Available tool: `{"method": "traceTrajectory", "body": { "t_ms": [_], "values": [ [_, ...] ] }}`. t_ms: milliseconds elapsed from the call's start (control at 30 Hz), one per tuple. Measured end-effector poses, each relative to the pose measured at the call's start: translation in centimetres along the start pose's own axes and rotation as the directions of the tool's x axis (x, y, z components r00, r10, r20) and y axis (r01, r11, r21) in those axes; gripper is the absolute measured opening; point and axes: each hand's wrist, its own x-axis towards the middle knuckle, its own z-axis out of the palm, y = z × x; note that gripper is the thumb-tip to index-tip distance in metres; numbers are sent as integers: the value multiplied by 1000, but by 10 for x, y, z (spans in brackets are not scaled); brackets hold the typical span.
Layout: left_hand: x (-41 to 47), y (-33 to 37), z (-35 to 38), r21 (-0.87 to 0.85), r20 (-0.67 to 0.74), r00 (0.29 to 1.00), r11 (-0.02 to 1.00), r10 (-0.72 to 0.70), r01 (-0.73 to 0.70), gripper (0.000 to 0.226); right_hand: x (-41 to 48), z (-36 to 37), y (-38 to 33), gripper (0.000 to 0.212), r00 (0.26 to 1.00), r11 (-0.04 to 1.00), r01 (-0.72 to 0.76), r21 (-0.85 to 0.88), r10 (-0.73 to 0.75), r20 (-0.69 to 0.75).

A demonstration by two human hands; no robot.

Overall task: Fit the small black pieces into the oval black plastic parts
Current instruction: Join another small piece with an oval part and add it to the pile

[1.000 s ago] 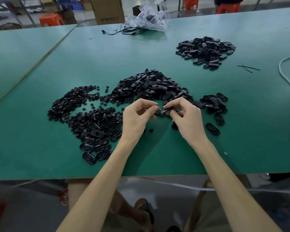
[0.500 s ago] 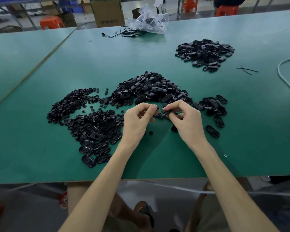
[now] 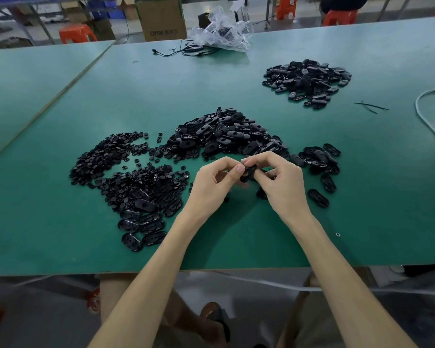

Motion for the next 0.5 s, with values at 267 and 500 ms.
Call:
{"method": "traceTrajectory", "body": {
  "t_ms": [267,500],
  "values": [
    [1,-2,1,-30,-27,1000,999,11,-11,13,-1,-1,0,34,998,998,51,-23,-51,23],
    [1,-2,-1,-45,-200,978,998,-50,41,15,-2,2,-2,39,992,997,72,7,-72,101]
  ]
}}
